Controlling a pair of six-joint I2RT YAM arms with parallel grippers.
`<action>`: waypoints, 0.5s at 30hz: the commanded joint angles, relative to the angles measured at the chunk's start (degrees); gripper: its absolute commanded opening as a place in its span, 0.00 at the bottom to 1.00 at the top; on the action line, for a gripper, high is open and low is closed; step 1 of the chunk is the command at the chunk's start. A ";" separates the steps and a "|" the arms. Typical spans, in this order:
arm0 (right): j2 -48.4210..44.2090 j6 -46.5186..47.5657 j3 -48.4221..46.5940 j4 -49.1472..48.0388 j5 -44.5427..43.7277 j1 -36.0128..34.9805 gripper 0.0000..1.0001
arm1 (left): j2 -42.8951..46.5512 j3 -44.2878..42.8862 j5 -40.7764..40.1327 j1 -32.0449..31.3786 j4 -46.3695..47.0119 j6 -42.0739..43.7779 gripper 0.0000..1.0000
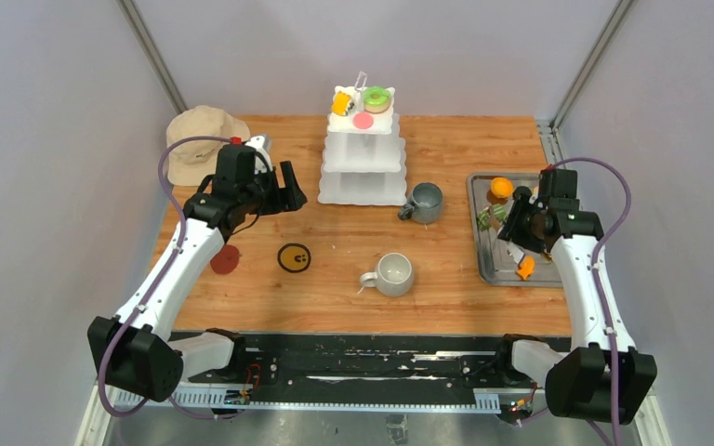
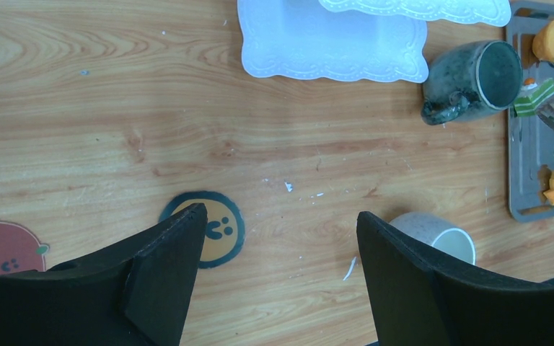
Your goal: Serve the afternoon tea
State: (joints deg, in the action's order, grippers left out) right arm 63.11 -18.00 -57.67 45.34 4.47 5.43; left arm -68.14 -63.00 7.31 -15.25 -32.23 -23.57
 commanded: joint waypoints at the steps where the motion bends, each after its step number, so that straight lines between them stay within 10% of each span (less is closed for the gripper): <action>1: -1.01 -1.60 -1.62 -0.27 -0.73 -1.43 0.43 | 0.33 -0.69 0.50 -0.37 0.68 0.46 0.81; 15: 3.42 -7.03 -1.68 -4.27 -5.68 -6.20 0.43 | -0.66 -0.70 0.31 -0.36 0.97 0.87 0.80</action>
State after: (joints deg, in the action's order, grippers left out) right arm 65.32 -22.63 -57.69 43.00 2.48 1.02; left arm -68.53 -63.00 7.35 -15.25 -32.21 -23.55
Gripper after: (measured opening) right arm 0.439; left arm 0.805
